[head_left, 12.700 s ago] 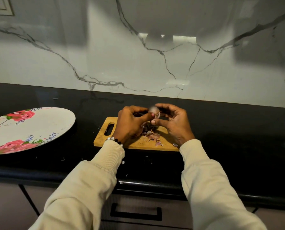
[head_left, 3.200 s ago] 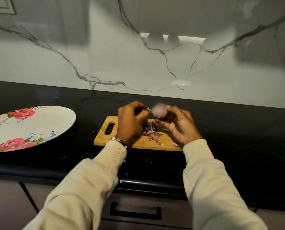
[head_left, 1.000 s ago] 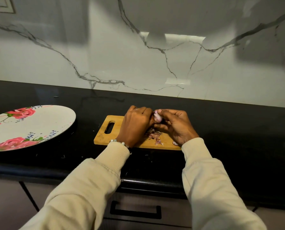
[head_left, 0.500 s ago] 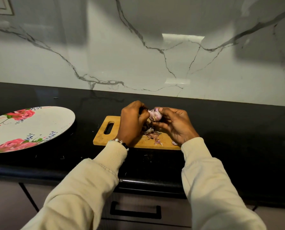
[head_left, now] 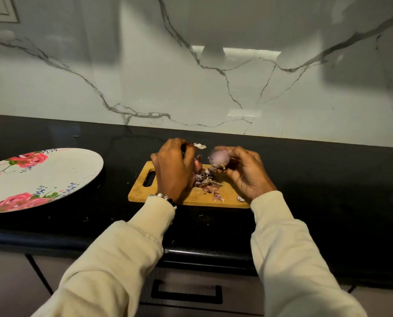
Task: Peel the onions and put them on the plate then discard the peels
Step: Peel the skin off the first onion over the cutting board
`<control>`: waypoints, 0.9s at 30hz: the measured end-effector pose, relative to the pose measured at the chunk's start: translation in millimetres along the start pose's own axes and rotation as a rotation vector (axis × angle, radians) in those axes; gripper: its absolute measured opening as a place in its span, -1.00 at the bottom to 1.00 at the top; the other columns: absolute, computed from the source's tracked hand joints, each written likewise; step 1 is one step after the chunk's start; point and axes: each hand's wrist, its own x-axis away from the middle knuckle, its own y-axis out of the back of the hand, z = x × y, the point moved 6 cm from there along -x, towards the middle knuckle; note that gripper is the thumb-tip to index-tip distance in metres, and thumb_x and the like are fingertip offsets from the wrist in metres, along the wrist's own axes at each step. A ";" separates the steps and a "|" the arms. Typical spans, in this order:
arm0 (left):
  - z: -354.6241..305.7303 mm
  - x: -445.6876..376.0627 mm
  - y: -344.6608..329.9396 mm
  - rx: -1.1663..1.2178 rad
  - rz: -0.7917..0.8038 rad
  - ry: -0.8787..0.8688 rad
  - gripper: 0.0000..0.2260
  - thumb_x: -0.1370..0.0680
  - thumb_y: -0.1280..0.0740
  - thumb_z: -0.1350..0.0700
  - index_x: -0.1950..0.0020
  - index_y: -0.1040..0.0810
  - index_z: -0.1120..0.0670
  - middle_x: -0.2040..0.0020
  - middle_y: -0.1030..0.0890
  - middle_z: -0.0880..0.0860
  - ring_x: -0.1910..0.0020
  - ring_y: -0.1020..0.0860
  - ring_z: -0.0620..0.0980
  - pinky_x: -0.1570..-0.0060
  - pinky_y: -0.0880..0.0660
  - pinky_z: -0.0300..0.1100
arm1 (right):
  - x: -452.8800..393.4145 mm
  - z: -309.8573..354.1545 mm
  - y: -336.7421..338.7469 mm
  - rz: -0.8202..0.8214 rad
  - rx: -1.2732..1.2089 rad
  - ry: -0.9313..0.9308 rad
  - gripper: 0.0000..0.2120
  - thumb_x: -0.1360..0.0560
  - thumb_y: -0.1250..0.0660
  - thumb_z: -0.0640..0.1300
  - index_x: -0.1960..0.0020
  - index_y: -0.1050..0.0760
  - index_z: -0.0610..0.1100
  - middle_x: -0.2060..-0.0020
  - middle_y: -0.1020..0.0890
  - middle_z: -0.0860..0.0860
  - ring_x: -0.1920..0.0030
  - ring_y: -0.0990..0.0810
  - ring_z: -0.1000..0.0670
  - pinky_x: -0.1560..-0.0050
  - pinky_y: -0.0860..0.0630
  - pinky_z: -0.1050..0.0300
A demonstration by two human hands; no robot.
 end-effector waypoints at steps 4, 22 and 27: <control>-11.9 1.6 -2.1 -0.143 0.035 -0.201 -0.76 -0.55 -0.25 0.02 0.02 -0.65 0.12 0.03 -0.61 0.09 0.00 -0.53 0.10 0.03 -0.23 -0.04 | -1.0 -2.1 0.0 0.012 0.010 0.003 -0.77 -0.56 -0.18 -0.36 0.10 -0.62 -0.34 0.10 -0.71 -0.18 0.01 -0.64 -0.16 -0.10 -0.55 -0.22; -26.2 12.9 -11.9 -0.176 0.216 -0.442 -0.67 -0.56 -0.18 -0.10 -0.02 -0.69 0.01 0.13 -0.68 -0.02 0.01 -0.52 0.05 0.02 -0.04 -0.13 | -0.8 -9.1 1.2 -0.032 0.208 -0.031 -0.84 -0.54 -0.30 -0.35 0.10 -0.65 -0.31 0.22 -0.67 -0.23 0.16 -0.65 -0.11 0.05 -0.61 0.00; -28.5 16.0 -13.6 -0.206 0.271 -0.494 -0.66 -0.56 -0.18 -0.11 0.04 -0.71 0.00 0.19 -0.67 -0.05 0.07 -0.48 0.00 0.10 -0.03 -0.15 | -4.2 -13.5 5.7 -0.044 0.275 -0.047 -0.86 -0.53 -0.30 -0.36 0.05 -0.64 -0.37 0.20 -0.67 -0.24 0.14 -0.65 -0.11 0.05 -0.61 0.01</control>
